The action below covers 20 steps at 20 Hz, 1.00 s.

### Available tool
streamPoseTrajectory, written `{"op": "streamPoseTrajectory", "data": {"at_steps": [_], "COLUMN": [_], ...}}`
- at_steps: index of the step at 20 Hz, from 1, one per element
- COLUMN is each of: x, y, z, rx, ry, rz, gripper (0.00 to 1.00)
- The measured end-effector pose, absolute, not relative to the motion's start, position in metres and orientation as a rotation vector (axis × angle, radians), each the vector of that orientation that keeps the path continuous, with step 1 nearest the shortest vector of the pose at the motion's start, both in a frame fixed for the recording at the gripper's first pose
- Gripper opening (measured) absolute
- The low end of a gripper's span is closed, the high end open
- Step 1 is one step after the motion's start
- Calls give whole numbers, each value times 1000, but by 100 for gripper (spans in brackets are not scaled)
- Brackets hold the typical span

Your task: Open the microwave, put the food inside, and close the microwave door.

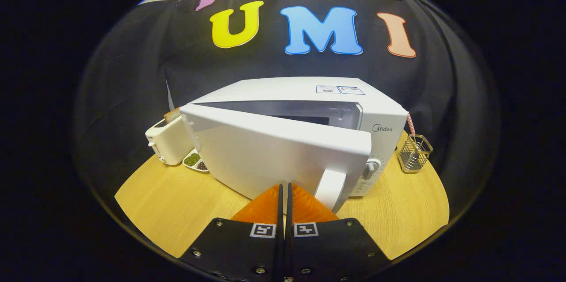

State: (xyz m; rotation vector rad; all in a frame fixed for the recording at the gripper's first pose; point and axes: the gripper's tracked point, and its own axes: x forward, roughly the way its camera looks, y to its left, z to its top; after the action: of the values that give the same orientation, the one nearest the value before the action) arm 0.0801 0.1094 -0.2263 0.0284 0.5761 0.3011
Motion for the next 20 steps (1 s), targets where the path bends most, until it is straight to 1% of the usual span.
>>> {"op": "streamPoseTrajectory", "data": {"at_steps": [11,20], "x": [133,147], "y": [107,105], "z": [-237,-238], "rx": [93,102], "ry": [569,559], "rz": [208,196], "gripper": [1,1]}}
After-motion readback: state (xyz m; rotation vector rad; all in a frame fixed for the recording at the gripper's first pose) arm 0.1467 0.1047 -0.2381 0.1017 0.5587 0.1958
